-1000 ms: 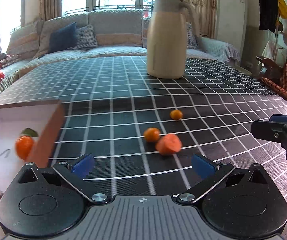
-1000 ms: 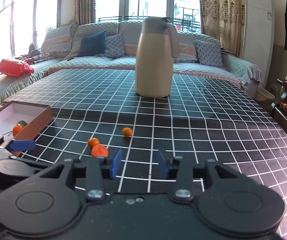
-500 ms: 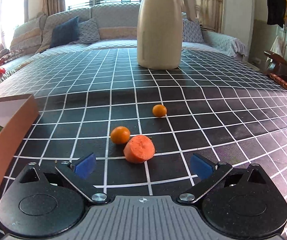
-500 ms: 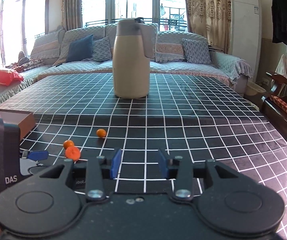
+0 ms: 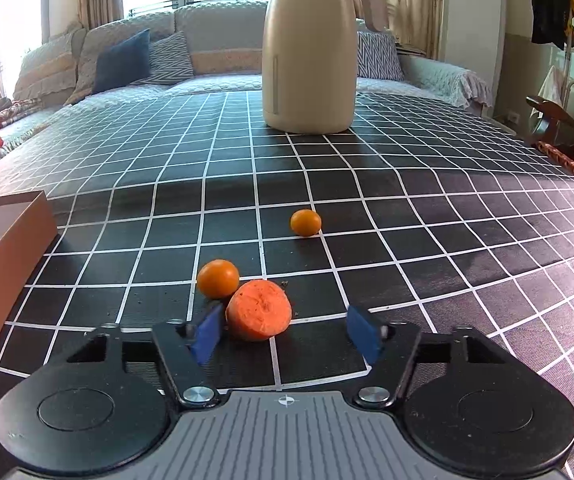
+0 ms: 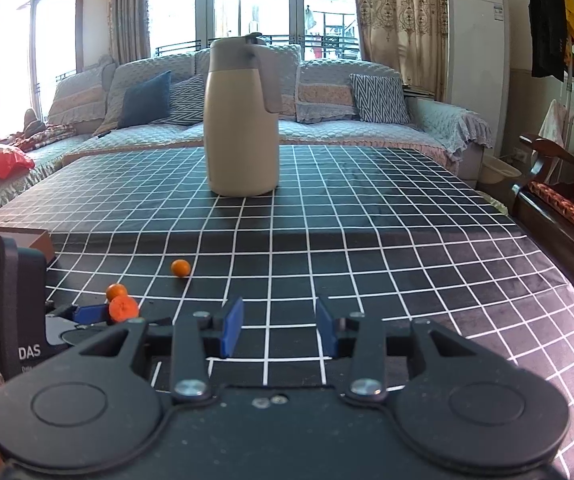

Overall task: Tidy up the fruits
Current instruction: 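Grasp the cut orange piece with the left tool, then carry the orange piece into the white box and open the left tool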

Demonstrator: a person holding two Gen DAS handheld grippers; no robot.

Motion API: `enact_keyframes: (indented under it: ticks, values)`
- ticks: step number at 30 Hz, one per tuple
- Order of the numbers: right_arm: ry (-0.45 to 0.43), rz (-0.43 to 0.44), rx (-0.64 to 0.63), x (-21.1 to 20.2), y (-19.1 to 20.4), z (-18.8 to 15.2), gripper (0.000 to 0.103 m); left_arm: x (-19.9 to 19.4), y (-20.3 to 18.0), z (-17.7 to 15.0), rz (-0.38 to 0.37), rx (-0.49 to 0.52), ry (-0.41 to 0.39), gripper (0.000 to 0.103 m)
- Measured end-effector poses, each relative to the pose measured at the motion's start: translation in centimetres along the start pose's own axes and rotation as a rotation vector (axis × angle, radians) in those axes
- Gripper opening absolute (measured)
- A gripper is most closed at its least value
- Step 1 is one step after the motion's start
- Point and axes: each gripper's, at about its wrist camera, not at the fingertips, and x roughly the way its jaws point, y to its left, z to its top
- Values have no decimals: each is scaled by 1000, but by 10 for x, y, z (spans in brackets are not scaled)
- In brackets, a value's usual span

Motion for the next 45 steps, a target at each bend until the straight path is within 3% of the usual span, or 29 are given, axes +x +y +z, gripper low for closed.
enact_keyframes:
  ticks: [5,20,45]
  values:
    - [3,-4,-3,1,1,-1,39,0,4,2,-1,-8,-5,34]
    - [12,-1,-11,9,10,0,39,-16,21,3,-6,1,-6,34]
    - [20,37,-55,15,69,4,39,-84,123,4,84,-35,-57,34]
